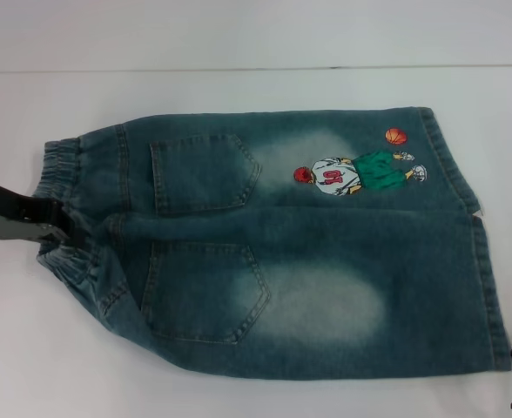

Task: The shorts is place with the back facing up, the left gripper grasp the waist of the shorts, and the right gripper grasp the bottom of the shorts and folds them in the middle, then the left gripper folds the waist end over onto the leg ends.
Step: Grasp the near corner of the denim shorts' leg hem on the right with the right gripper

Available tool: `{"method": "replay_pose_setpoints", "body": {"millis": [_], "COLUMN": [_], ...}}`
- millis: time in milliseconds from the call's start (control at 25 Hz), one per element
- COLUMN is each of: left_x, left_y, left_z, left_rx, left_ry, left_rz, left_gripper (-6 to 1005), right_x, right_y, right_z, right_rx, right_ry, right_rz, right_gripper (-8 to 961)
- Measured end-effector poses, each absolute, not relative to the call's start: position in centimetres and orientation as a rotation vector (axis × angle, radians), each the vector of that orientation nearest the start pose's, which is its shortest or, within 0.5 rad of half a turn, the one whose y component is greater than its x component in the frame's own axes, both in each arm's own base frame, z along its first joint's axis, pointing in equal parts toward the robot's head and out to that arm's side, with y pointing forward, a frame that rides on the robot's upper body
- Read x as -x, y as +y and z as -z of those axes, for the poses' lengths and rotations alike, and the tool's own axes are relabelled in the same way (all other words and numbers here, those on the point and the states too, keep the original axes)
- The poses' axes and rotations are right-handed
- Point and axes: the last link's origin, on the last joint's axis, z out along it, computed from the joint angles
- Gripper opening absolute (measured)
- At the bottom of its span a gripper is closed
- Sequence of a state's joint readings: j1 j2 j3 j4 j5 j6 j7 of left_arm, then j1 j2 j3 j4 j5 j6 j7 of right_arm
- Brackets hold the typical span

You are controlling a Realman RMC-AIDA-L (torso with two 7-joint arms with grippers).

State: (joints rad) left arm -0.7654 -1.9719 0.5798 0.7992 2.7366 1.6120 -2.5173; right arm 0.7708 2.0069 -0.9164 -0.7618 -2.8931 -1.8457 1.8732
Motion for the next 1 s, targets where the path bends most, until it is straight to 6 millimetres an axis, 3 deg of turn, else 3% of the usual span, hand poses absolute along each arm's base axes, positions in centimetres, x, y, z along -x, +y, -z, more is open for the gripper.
{"method": "replay_pose_setpoints", "body": {"millis": [1000], "left_x": [27.6], "left_y": [37.2], "left_z": [-5.5], "left_rx": [2.253], "left_ry": [-1.793], "left_rz": [-0.114], "left_gripper": [53], "right_x": [-26.6], "right_y": [33.1], "right_z": [-2.5], "right_rx": [3.055], "right_ry": [0.921], "right_rz": [0.805], "right_gripper": [943]}}
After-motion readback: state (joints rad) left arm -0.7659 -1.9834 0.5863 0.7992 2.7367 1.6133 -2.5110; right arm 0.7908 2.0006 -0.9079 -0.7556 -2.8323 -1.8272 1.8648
